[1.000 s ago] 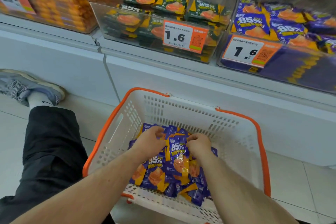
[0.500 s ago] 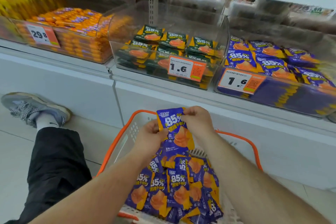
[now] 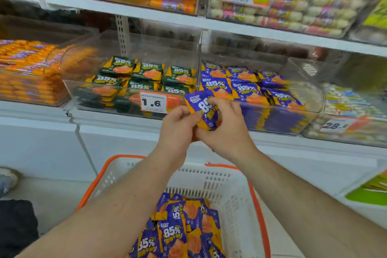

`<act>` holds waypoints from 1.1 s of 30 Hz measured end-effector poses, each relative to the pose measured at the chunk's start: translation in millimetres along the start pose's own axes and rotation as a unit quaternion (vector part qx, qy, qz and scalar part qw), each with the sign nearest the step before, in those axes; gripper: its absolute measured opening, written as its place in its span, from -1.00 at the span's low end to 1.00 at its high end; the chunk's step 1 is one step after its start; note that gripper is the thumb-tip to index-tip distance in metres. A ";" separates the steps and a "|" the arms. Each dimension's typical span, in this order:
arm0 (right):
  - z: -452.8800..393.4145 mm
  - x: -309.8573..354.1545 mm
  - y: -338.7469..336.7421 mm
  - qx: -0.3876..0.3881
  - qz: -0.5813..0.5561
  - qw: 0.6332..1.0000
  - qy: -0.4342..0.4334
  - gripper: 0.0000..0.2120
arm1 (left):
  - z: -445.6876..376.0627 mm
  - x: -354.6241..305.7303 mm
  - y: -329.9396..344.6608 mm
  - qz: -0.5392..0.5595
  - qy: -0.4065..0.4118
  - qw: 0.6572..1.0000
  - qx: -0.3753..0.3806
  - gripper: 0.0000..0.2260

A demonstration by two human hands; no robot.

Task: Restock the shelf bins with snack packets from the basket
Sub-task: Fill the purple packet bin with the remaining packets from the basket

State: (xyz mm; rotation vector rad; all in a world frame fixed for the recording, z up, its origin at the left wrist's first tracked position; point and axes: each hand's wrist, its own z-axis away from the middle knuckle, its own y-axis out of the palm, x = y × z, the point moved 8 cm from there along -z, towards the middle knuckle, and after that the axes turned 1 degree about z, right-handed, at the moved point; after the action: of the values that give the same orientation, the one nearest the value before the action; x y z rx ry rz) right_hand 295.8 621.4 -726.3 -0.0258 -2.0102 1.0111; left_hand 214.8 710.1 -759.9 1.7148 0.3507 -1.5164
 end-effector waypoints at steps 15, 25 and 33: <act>-99.1 -103.7 -130.1 -0.163 0.213 0.953 0.143 -0.45 | -53.5 20.2 78.2 -0.696 0.346 0.628 0.044 -0.39; -118.2 -154.1 -128.1 -0.037 0.300 0.913 0.275 -0.71 | -52.8 18.1 77.9 -0.689 0.358 0.629 0.022 -0.40; -114.4 -154.9 -133.3 -0.010 0.305 0.912 0.276 -0.76 | -49.9 16.1 79.0 -0.696 0.331 0.636 0.035 -0.39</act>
State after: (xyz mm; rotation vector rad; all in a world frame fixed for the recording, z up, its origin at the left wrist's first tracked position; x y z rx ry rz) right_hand 517.9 548.9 -710.0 -0.9006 -1.4961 1.1894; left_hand 306.5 690.3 -747.0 2.0300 2.4950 -1.6374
